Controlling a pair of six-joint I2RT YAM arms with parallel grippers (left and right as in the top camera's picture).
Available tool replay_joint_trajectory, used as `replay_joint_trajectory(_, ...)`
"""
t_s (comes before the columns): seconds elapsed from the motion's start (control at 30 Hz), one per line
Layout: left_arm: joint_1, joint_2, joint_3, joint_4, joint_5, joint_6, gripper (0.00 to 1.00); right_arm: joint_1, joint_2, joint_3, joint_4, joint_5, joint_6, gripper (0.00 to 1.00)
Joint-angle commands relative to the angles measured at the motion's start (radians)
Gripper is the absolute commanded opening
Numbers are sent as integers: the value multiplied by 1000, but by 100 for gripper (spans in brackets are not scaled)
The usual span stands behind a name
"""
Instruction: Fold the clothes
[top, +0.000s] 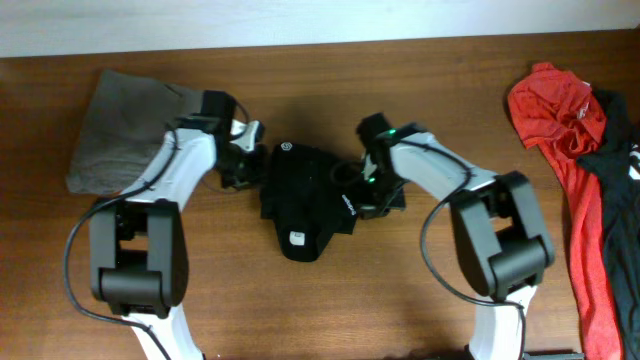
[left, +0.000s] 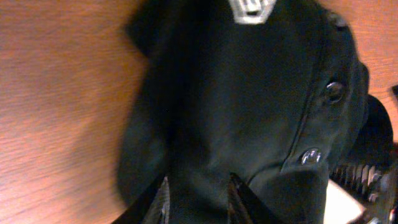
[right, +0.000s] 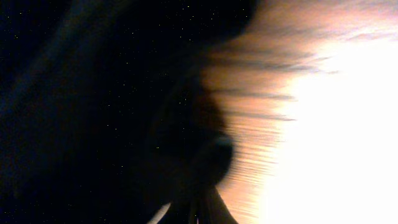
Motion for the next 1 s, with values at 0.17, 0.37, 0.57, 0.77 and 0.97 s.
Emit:
replay_joint_trajectory(0.17,128,-42,20,-66,1,109,77,-48,-229,32,96,-298,-407,4)
replay_joint_trajectory(0.37,125,-40,-77,72,78,121,99,23,-121,23,312,-229,-174,4)
replay_joint_trajectory(0.57,125,-29,-109,122,90,150,99,26,51,23,336,-168,35,4)
replay_joint_trajectory(0.77,99,65,-109,138,185,145,99,27,84,23,306,-117,76,4)
replay_joint_trajectory(0.97,17,180,-109,163,254,123,98,26,84,23,255,-57,75,4)
